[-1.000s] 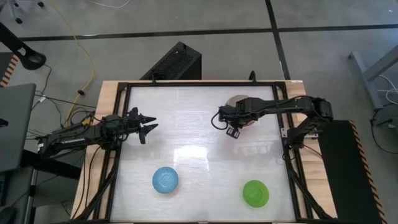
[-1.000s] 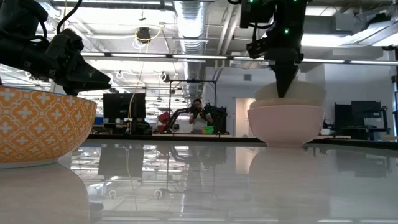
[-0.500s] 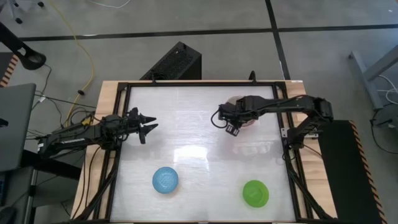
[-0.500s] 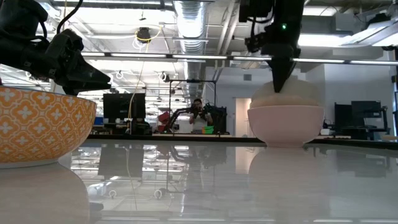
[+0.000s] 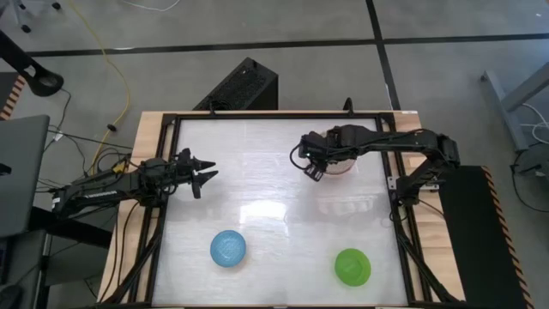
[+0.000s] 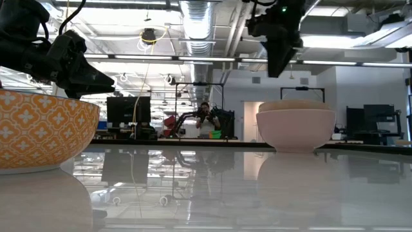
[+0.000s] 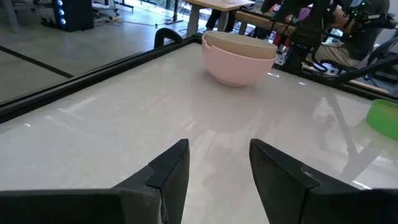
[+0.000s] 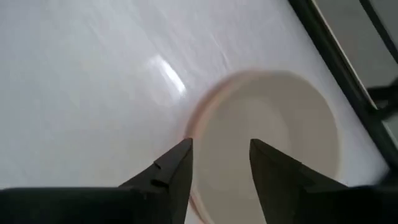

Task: Nest bowls inside each other
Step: Stack the gray bowl on top of the pink bowl, then stack the blue bowl on top of the gray bowl

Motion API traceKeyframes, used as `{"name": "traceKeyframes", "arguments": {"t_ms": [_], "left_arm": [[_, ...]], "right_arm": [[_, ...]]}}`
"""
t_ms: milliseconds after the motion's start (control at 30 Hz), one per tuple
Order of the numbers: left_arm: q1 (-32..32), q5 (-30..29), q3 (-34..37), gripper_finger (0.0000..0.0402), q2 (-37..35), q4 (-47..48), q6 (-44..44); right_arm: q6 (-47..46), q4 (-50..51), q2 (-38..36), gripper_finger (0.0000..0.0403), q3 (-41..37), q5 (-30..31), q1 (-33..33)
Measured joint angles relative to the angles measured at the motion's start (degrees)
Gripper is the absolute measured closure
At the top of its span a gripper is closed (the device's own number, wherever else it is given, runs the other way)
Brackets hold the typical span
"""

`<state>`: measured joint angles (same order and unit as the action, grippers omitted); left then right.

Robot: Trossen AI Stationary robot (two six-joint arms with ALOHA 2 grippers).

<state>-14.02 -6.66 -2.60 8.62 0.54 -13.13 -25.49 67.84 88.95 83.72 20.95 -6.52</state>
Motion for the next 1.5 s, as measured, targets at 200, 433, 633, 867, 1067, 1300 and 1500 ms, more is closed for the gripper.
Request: {"name": "traceKeyframes", "arguments": {"t_ms": [200,433,633,867,1067,1300,1500], "left_arm": [[0.0,0.0,0.0,0.0244,0.0,0.0,0.0],[0.0,0.3,0.0,0.0244,0.0,0.0,-0.1],[0.0,0.3,0.0,0.0244,0.0,0.0,-0.2],[0.0,0.3,0.0,0.0244,0.0,0.0,0.4],[0.0,0.2,0.0,0.0244,0.0,0.1,0.4],[0.0,-0.1,0.0,0.0244,0.0,0.0,0.4],[0.0,-0.2,0.0,0.0244,0.0,0.0,0.4]], "right_arm": [[0.8,-17.3,0.5,0.0245,-5.0,2.2,2.5],[0.4,-25.8,0.4,0.0271,-12.9,15.4,2.9],[-1.1,-32.5,0.1,0.0288,-21.4,14.9,0.3],[1.3,-40.5,0.0,0.0291,-25.7,14.8,0.0],[3.6,-40.7,-0.7,0.0291,-23.1,11.4,0.0],[4.1,-48.9,-0.7,0.0291,-18.6,-1.4,3.0],[8.0,-60.8,1.3,0.0291,-18.6,-9.6,10.2]]}}
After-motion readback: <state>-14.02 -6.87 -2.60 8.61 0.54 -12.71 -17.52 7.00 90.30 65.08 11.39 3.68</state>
